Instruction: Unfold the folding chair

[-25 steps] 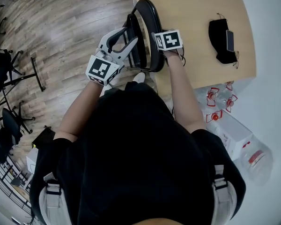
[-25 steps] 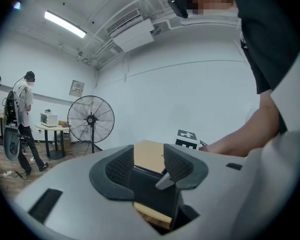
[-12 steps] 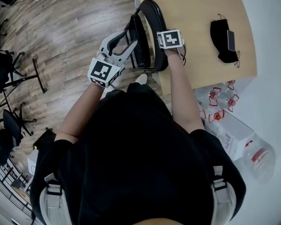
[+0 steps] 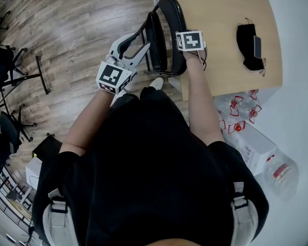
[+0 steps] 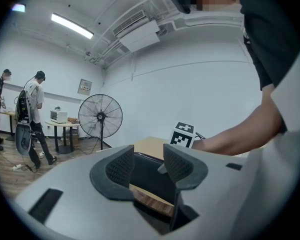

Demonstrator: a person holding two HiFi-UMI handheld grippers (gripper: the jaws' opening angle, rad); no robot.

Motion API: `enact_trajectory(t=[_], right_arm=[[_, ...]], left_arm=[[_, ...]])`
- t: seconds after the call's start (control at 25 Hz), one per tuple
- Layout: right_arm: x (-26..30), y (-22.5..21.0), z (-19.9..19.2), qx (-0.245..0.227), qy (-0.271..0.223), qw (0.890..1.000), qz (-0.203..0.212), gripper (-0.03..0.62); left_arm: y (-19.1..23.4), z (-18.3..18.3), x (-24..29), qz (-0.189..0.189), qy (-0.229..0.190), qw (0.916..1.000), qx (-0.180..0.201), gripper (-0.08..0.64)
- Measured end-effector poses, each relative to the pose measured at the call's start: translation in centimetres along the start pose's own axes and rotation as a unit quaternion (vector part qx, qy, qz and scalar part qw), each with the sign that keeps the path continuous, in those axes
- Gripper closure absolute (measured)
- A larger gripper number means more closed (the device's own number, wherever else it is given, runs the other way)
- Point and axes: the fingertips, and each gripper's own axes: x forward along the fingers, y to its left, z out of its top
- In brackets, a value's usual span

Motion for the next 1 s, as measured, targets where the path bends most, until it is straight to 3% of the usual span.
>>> enact_trajectory(t=[1.0], right_arm=[[-0.3,13.6,3.7,-0.045,-0.041,0.998,0.024,0.439]], left_arm=[[8.2,-4.5,-8.8,0.056,0.021,0.9961,-0.065,0.382]])
